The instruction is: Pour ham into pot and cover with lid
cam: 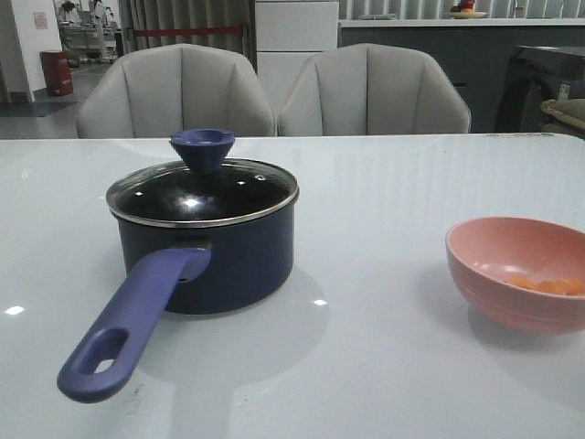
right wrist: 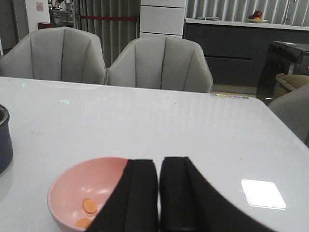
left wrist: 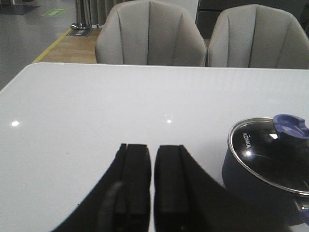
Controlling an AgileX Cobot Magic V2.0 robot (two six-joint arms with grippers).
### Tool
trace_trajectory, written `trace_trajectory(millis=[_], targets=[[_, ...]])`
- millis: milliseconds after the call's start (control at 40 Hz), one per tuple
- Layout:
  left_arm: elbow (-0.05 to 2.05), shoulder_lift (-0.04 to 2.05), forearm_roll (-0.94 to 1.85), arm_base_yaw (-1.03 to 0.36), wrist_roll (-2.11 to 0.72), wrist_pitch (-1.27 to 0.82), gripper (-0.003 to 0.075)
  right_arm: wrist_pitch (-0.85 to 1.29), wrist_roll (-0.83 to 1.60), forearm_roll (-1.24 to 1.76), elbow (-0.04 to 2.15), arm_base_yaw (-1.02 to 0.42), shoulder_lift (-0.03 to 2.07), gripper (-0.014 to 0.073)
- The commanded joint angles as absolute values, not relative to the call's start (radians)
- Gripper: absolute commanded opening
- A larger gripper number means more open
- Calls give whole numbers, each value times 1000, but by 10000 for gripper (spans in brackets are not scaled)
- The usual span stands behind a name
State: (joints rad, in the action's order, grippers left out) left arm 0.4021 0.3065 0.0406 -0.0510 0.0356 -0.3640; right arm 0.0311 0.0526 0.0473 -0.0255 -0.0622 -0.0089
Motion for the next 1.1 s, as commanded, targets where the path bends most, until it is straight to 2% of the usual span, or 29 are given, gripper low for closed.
trace_trajectory(millis=[0,125,225,300,425,500,824,1074], targets=[[439,334,37,-74,44,-287,155,-47,52,35,-36,-58,-28,190],[439,363,22,-76,44,-314,161,-47,52,35,-36,-58,-28,190],[439,388,14,-84,44,-335,215,-47,52,35,-36,-58,-28,190],[439,400,14,-96,44,-340,320,-47,52,35,-36,-58,-28,190],[439,417,14,-102,44,-340,543,-47,52,35,-36,-58,-28,190],[439,419,14,-102,44,-340,617,-47,52,35,-36,-58,-28,190],[455,424,23,-102,44,-329,629,-47,52,35,-36,-58,-28,190],[680,602,47,-111,44,-527,631,-47,52,35,-36,-58,-28,190]])
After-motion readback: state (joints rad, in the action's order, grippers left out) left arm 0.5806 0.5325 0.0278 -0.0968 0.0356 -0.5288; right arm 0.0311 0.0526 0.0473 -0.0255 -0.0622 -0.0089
